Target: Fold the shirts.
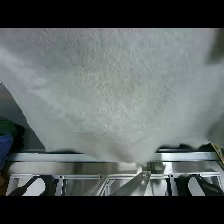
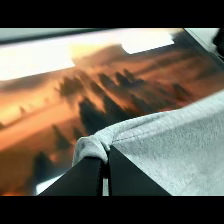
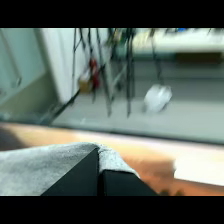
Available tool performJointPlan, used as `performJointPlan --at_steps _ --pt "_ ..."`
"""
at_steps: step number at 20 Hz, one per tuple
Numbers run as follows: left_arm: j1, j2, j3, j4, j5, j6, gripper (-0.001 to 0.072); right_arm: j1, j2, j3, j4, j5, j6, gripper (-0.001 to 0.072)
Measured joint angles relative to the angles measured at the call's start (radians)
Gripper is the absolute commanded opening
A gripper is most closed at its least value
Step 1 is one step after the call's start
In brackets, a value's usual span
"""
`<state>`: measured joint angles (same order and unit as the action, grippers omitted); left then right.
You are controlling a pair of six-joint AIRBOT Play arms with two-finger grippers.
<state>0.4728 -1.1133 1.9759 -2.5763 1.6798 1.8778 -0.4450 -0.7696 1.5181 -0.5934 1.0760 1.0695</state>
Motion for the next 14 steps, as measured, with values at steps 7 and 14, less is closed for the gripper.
performJointPlan --at_steps 7,14 --pt "-0.304 -0.423 -0.139 0.216 -0.073 0.008 0.0019 0.195 -0.593 -0.077 0.024 0.098 -0.046 0.0014" --pt "-0.325 -0.836 -0.074 0.291 -0.161 0.034 0.0013 0.246 -0.986 -0.094 0.148 -0.013 -0.172 0.0014"
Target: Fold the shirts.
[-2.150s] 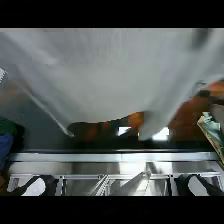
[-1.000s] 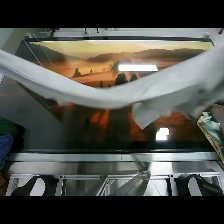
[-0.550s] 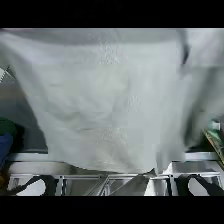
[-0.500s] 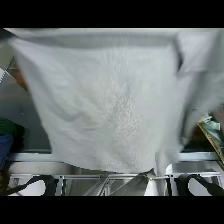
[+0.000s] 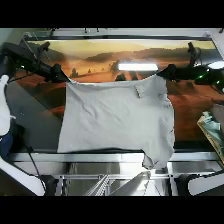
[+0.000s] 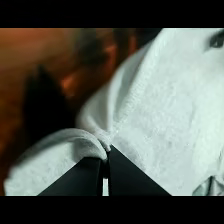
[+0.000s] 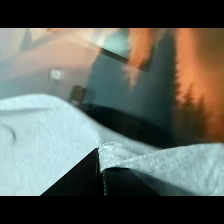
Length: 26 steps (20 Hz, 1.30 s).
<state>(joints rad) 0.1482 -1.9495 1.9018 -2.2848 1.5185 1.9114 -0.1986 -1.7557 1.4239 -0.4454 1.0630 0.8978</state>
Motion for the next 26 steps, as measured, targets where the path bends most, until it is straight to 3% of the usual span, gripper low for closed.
performJointPlan --at_steps 6,10,14,20,26 --pt "0.027 -0.138 0.117 0.012 0.037 -0.040 0.0013 -0.052 -0.060 -0.002 0.039 0.069 -0.039 0.0013" --pt "0.041 -0.154 0.081 0.016 0.114 -0.055 0.0012 -0.083 -0.047 -0.023 0.032 0.212 -0.030 0.0013" --pt "0.060 -0.144 0.009 0.016 0.163 -0.079 0.0012 -0.093 0.019 -0.137 0.000 0.268 -0.017 0.0013" --pt "0.034 -0.137 -0.109 0.017 0.221 -0.102 0.0012 -0.107 0.119 -0.358 -0.021 0.247 -0.045 0.0013" --pt "0.043 -0.069 -0.238 0.069 0.233 -0.132 0.0013 -0.111 0.170 -0.444 -0.097 0.195 -0.039 0.0031"
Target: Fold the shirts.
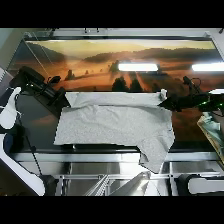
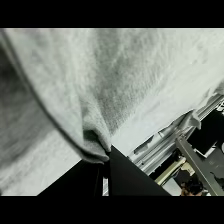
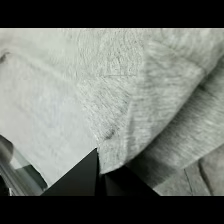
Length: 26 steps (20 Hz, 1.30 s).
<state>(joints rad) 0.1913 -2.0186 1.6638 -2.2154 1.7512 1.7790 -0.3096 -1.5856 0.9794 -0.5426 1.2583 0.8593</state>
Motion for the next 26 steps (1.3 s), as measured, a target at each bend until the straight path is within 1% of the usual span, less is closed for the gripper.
performJointPlan --at_steps 1,2,3,4,8,12,14,15,18,20,23,24,26 --pt "0.009 0.013 -0.025 0.013 -0.003 0.000 0.0026 0.000 0.002 -0.005 -0.009 -0.004 0.003 0.0229" --pt "0.019 0.024 -0.047 0.021 -0.004 0.000 0.0239 0.000 0.004 -0.007 -0.015 -0.008 0.004 0.0381" --pt "0.027 0.031 -0.063 0.027 -0.003 -0.001 0.0497 0.000 0.005 -0.009 -0.019 -0.011 0.008 0.0395" --pt "0.037 0.036 -0.076 0.031 0.003 -0.004 0.0720 -0.002 0.006 -0.010 -0.027 -0.010 0.019 0.0395" --pt "0.078 0.068 -0.104 0.043 0.055 -0.027 0.0716 -0.055 0.048 -0.009 -0.077 0.033 0.080 0.0393" --pt "0.134 0.191 -0.192 0.051 0.060 -0.024 0.0714 -0.158 0.191 -0.013 -0.128 0.081 0.137 0.0393" --pt "0.175 0.290 -0.301 0.093 0.027 -0.013 0.0713 -0.183 0.278 -0.028 -0.143 0.095 0.150 0.0393" --pt "0.196 0.334 -0.359 0.127 0.006 -0.008 0.0694 -0.190 0.325 -0.040 -0.148 0.099 0.156 0.0392" --pt "0.260 0.434 -0.532 0.224 -0.061 0.018 0.0696 -0.201 0.447 -0.081 -0.156 0.106 0.166 0.0390" --pt "0.291 0.454 -0.612 0.256 -0.103 0.047 0.0696 -0.201 0.512 -0.103 -0.158 0.108 0.169 0.0382" --pt "0.303 0.429 -0.681 0.270 -0.138 0.080 0.0696 -0.201 0.599 -0.122 -0.156 0.111 0.171 0.0382" --pt "0.299 0.411 -0.697 0.254 -0.146 0.092 0.0696 -0.201 0.626 -0.125 -0.153 0.111 0.173 0.0382" --pt "0.281 0.376 -0.727 0.171 -0.148 0.129 0.0695 -0.201 0.669 -0.129 -0.140 0.114 0.175 0.0382"
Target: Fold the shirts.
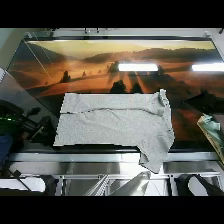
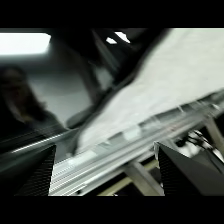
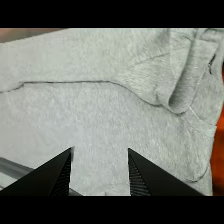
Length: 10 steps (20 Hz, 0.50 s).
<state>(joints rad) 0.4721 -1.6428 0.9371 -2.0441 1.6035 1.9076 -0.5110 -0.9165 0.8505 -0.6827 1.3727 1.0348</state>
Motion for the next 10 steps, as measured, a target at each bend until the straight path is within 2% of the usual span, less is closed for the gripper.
performJointPlan --at_steps 1,3,4,5,6,9,10 --pt "-0.013 -0.017 -0.011 -0.043 0.001 0.019 0.0695 0.000 0.015 -0.001 0.002 0.000 0.005 0.0382" --pt "-0.048 -0.049 -0.027 -0.115 -0.009 0.052 0.0516 0.000 0.035 -0.003 0.008 0.000 0.013 0.0383" --pt "-0.069 -0.063 -0.032 -0.136 -0.021 0.068 0.0394 0.000 0.041 -0.004 0.008 0.000 0.021 0.0383" --pt "-0.090 -0.075 -0.035 -0.145 -0.035 0.082 0.0120 0.000 0.045 -0.007 0.008 0.001 0.029 0.0381" --pt "-0.108 -0.082 -0.037 -0.148 -0.044 0.085 0.0013 0.000 0.049 -0.012 0.003 0.005 0.043 0.0380" --pt "-0.155 -0.094 -0.030 -0.175 -0.026 0.119 0.0013 -0.005 0.053 -0.058 -0.081 0.006 0.132 0.0390" --pt "-0.164 -0.097 -0.023 -0.176 -0.019 0.127 0.0013 -0.013 0.055 -0.089 -0.127 0.007 0.173 0.0471"
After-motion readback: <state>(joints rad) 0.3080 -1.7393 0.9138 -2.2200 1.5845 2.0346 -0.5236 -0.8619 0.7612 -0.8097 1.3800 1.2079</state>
